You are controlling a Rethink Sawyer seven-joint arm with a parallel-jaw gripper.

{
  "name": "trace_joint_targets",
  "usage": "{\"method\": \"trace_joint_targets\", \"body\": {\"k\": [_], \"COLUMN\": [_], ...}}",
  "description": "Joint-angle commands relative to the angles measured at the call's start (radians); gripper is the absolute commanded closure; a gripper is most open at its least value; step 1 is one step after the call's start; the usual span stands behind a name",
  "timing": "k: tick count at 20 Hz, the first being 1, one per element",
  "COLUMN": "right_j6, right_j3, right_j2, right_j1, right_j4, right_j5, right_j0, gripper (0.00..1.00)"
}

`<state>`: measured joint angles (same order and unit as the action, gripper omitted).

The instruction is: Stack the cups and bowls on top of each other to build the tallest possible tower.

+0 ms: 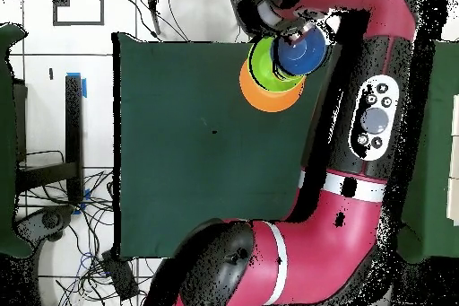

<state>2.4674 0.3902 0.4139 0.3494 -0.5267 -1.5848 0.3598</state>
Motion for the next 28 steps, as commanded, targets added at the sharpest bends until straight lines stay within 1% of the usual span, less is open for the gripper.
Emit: {"method": "trace_joint_targets", "body": {"k": [1, 9, 20, 28], "right_j6": [-0.098, -0.098, -0.105, -0.094], "right_j3": [0.101, 0.129, 0.109, 0.115], "right_j2": [-0.017, -0.041, -0.053, -0.055], "right_j1": [-0.003, 0.004, -0.009, -0.009], "right_j4": [0.001, 0.025, 0.035, 0.039], "right_j5": [-0.06, -0.028, -0.034, -0.015], "right_j0": [-0.017, -0.019, -0.028, -0.031], "gripper": [1.0, 1.0, 1.0, 1.0]}}
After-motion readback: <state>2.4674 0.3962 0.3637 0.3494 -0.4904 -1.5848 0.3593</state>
